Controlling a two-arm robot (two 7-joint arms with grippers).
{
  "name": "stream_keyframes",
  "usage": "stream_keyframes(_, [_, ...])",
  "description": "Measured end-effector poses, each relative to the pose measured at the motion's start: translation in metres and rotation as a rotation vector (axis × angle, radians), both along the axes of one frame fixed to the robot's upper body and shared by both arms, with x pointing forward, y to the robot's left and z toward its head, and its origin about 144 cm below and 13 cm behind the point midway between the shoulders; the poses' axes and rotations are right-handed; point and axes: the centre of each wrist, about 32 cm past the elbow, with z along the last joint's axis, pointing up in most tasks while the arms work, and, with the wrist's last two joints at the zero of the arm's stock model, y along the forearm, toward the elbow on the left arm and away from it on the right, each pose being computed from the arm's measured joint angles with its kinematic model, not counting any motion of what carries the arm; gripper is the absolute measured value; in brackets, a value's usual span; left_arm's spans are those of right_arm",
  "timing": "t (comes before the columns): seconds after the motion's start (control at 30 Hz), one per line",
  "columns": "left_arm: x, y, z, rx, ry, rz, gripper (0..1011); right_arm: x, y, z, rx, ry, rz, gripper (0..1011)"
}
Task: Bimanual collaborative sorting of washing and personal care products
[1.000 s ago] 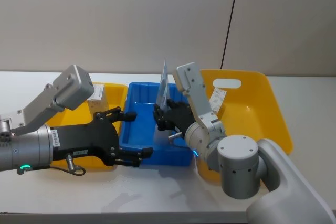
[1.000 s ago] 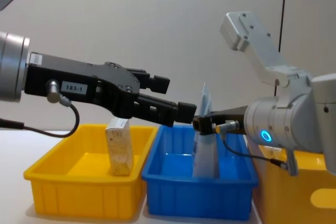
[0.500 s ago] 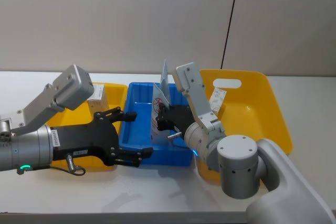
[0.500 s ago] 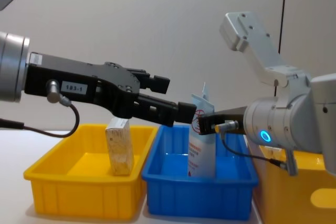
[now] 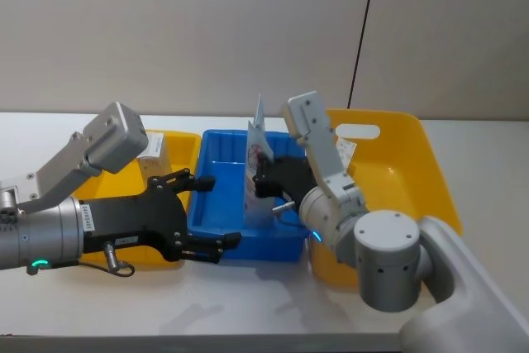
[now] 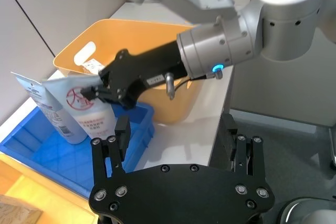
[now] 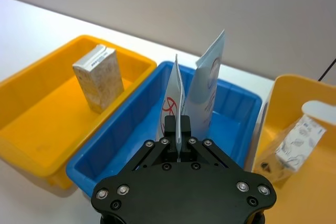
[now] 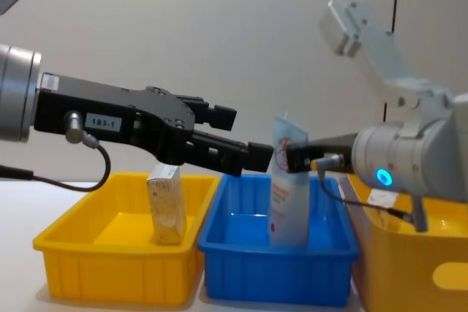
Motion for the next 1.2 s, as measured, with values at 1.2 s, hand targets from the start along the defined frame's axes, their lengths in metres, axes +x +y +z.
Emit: stream_keyframes(1.2, [0.0,0.0,0.0,0.0,0.0,0.0,1001,-0.018,-0.067,0.091,0.178,-0.249,-0.013,23])
